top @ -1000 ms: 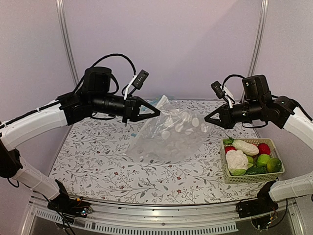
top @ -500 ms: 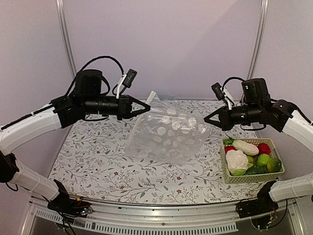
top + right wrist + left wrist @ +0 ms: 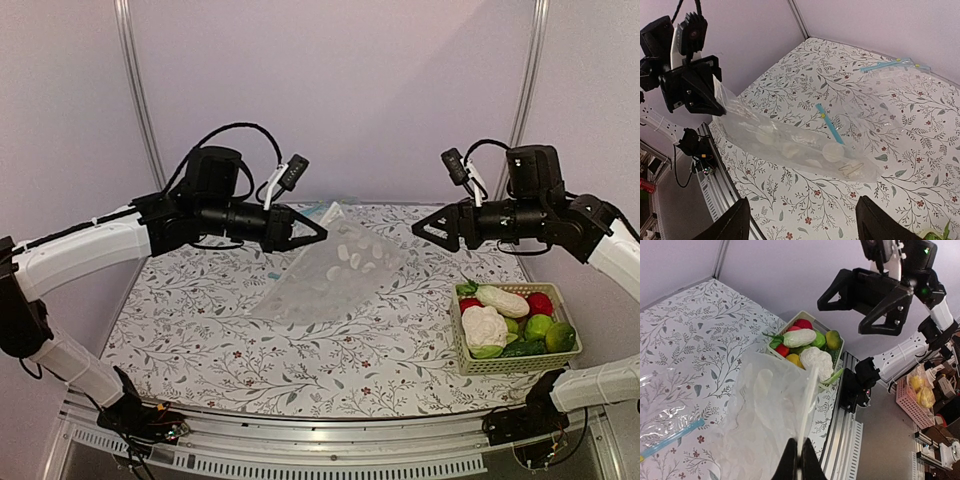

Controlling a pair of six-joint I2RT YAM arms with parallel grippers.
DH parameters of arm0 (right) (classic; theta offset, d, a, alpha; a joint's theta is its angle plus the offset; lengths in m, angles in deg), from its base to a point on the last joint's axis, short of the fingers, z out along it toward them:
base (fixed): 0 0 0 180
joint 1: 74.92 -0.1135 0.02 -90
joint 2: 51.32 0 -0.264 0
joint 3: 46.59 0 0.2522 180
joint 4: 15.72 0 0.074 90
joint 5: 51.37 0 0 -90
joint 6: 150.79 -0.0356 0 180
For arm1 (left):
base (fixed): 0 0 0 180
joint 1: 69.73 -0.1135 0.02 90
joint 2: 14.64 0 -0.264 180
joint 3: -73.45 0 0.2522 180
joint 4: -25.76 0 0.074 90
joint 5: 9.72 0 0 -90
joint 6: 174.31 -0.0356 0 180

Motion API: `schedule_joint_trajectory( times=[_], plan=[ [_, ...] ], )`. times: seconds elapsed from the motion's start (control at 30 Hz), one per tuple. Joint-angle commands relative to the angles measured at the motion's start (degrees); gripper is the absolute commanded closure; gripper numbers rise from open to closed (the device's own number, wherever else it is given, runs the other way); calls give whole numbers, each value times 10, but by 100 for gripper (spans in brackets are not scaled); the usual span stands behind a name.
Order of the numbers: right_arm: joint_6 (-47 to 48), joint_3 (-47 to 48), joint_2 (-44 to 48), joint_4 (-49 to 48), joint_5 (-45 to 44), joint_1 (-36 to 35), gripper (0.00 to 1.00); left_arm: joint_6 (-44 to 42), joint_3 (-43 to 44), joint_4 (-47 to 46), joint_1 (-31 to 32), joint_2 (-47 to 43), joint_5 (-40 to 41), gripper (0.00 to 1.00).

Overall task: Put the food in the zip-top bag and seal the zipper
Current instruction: Adjust the zipper food storage bag at the center of the board, then pass from the left arm to the right

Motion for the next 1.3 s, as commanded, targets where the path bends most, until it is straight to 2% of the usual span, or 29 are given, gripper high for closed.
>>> schedule_joint_trajectory(
  times=[0.0,0.4,0.77,1.03,1.07,1.13,1.2,1.27],
  plan=[
    [-6,36,-14,-19,27,-30,27,-39,46,42,33,41,2,100],
    [-50,56,-115,-109,120,-84,32,-56,69,50,59,78,-4,100],
    [-69,55,-150,-138,114,-94,46,-59,68,45,64,82,-7,100],
    [-92,46,-161,-177,118,-94,79,-61,67,48,65,80,-6,98],
    [-94,44,-160,-182,114,-94,86,-60,67,49,65,80,-1,92],
    [-101,39,-156,-191,104,-94,99,-58,66,50,65,77,13,67],
    [-108,34,-151,-202,86,-94,100,-59,62,49,65,70,32,37],
    [-112,29,-141,-204,61,-92,100,-59,53,46,63,53,53,22]
  ],
)
